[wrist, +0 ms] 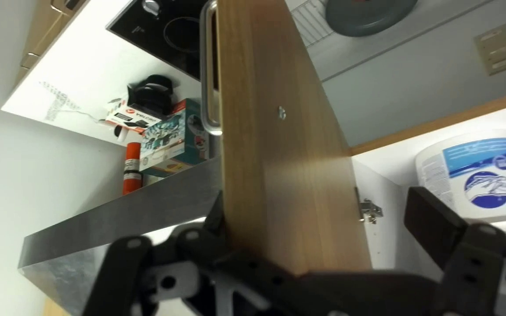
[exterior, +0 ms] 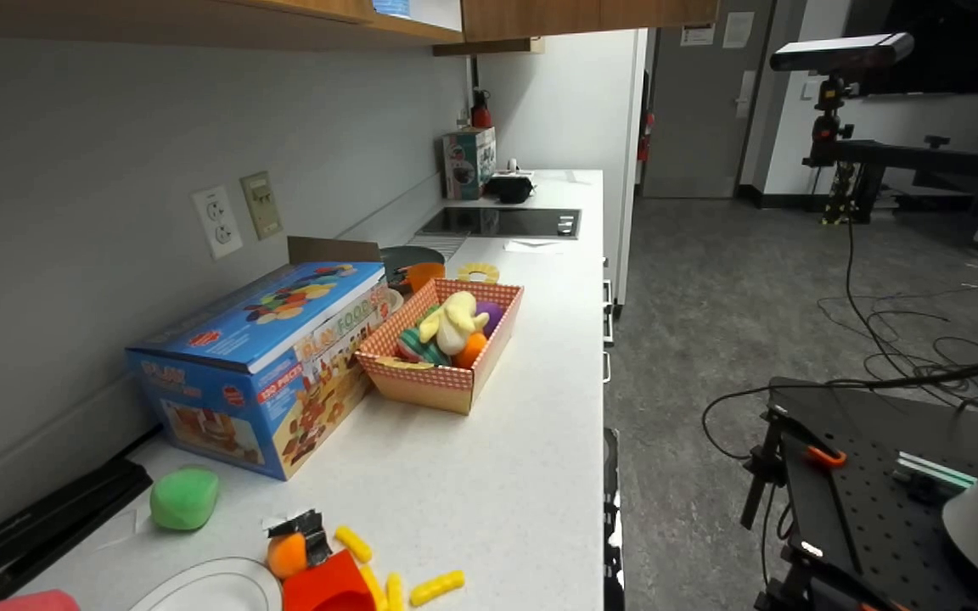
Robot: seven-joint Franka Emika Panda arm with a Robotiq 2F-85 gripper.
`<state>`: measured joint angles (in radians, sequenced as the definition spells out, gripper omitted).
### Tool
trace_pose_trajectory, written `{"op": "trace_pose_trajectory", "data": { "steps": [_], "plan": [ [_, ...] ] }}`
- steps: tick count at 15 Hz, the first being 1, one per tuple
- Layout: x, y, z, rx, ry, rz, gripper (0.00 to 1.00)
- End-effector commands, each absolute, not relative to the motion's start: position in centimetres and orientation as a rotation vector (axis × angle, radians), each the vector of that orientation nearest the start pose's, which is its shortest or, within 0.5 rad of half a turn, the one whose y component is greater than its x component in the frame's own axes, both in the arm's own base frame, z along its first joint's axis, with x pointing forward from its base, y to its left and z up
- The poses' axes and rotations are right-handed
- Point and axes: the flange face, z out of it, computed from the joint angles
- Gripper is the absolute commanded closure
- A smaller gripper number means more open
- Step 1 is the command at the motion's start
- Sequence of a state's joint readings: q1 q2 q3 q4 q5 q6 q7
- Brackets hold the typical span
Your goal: Close the right door of the top cabinet.
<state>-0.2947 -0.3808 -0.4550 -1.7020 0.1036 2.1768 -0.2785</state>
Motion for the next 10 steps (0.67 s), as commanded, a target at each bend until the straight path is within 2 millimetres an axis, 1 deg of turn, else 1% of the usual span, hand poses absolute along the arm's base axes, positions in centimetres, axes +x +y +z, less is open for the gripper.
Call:
{"op": "trace_pose_trajectory", "data": {
  "steps": [1,3,6,10],
  "plan": [
    [31.4,-32.6,80.6,-2.889,0.525,-1.309,0.0],
    [31.9,-31.2,80.6,-2.895,0.442,-1.288,0.0],
    [32.9,-29.5,80.7,-2.881,0.366,-1.286,0.0],
    [35.1,-27.0,80.7,-2.851,0.294,-1.292,0.0]
  ]
}}
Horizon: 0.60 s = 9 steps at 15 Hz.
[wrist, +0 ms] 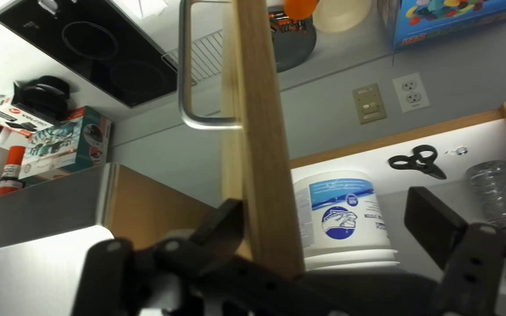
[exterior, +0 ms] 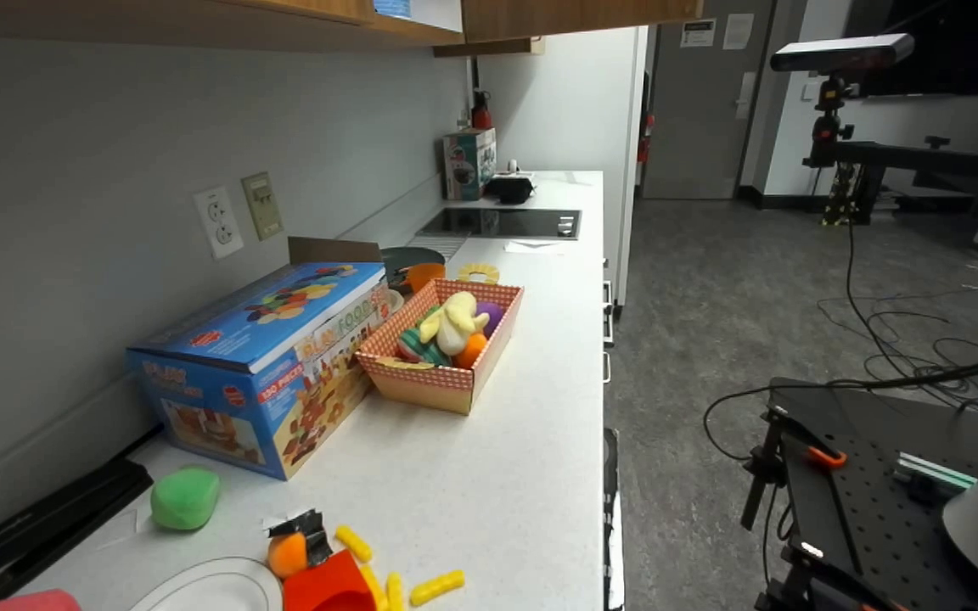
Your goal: Close the right door of the top cabinet.
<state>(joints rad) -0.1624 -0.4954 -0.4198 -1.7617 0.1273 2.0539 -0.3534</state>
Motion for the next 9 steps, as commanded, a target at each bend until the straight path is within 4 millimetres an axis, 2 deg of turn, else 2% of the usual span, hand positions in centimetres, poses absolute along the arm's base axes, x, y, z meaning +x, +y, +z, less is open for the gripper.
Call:
{"op": "trace_pose_trajectory", "data": {
  "steps": [1,9],
  "plan": [
    [35.6,-26.4,80.6,-2.846,0.293,-1.299,0.0],
    [39.5,-20.7,80.7,-2.858,0.174,-1.399,0.0]
  ]
}}
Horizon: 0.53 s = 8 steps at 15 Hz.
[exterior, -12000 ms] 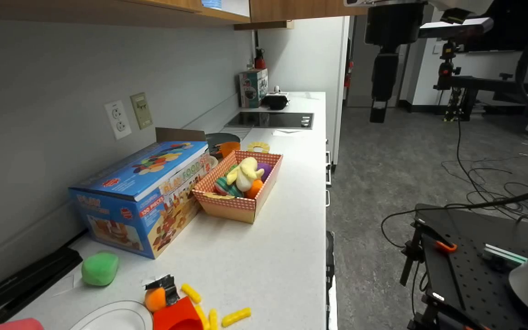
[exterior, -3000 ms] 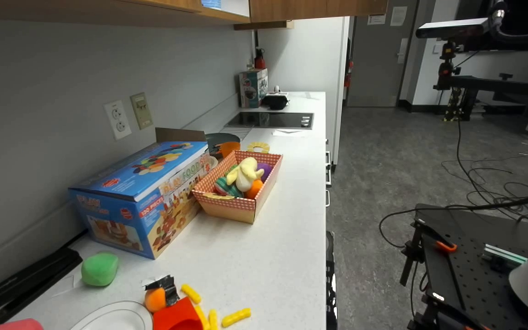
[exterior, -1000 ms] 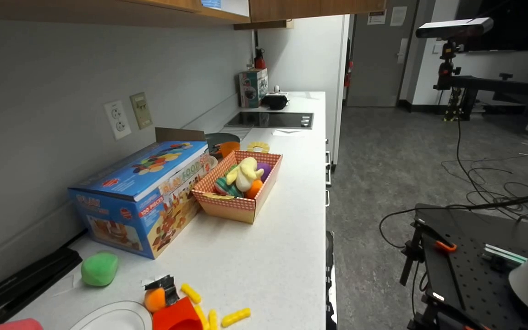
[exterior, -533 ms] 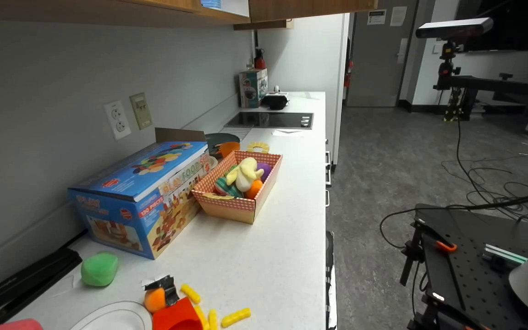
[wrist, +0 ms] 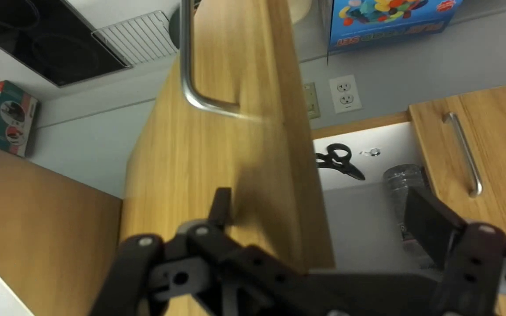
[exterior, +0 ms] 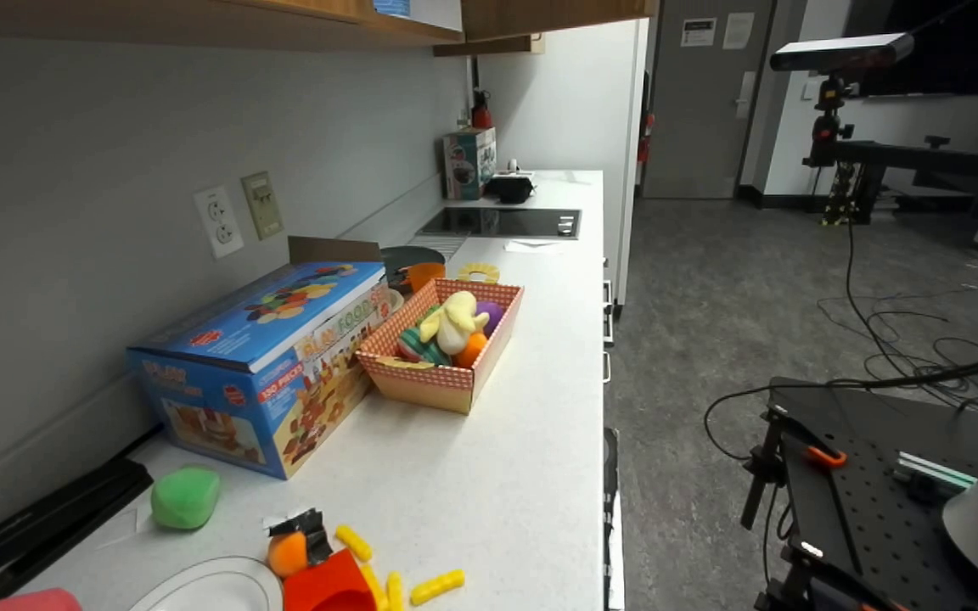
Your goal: Close the right door of the top cabinet.
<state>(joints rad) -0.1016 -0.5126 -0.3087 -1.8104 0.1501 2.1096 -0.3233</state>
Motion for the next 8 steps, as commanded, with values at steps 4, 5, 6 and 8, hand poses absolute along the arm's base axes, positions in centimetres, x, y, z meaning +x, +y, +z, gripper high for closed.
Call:
{"op": "trace_pose_trajectory", "data": {
  "steps": [4,5,6,8],
  "plan": [
    [42.0,-20.5,80.2,-2.898,0.134,-1.507,0.0],
    [42.6,-20.3,80.2,-2.896,0.131,-1.531,0.0],
    [42.9,-20.1,80.2,-2.894,0.128,-1.549,0.0],
    [43.5,-19.8,80.2,-2.885,0.107,-1.586,0.0]
  ]
}}
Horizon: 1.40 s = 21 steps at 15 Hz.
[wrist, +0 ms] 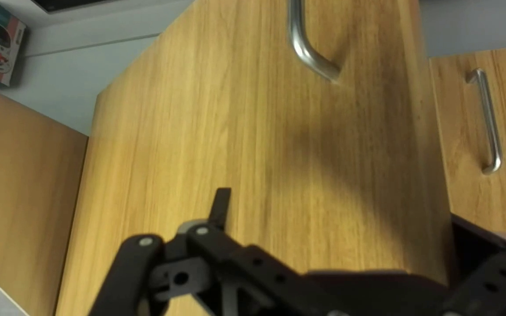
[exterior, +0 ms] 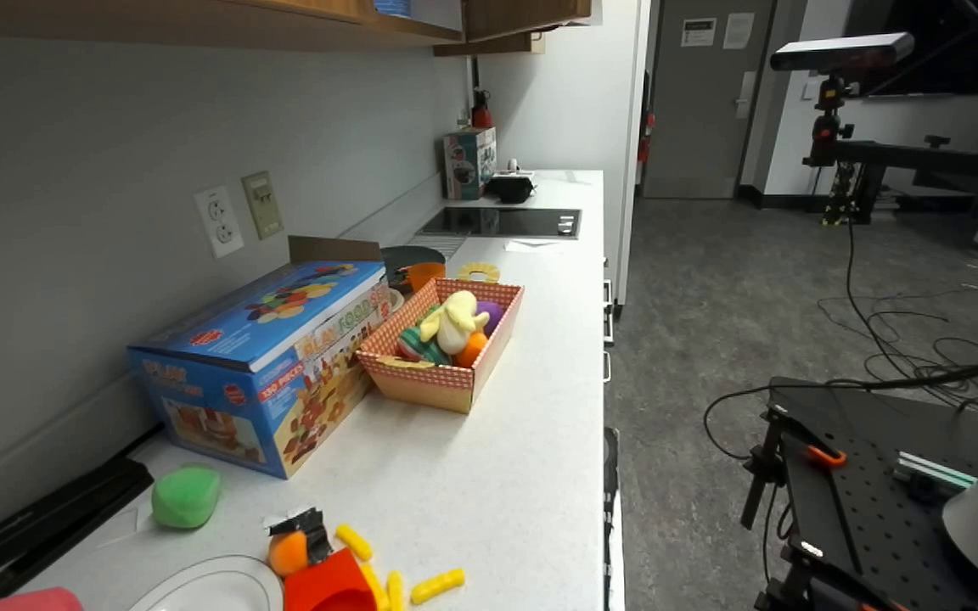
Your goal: Close the right door of the top cabinet.
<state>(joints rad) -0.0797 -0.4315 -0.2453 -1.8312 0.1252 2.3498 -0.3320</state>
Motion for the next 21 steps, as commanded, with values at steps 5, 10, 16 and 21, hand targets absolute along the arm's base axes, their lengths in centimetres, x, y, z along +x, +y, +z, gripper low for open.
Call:
{"op": "trace_pose_trajectory", "data": {
  "steps": [5,10,16,21],
  "plan": [
    [45.1,-18.3,80.4,-2.82,0.05,-1.609,0.0],
    [47.1,-17.2,80.8,-2.728,0.039,-1.568,0.0],
    [49.5,-16.2,81.0,-2.614,-0.001,-1.458,0.0],
    [50.7,-16.3,81.5,-2.569,0.022,-1.378,0.0]
  ]
}}
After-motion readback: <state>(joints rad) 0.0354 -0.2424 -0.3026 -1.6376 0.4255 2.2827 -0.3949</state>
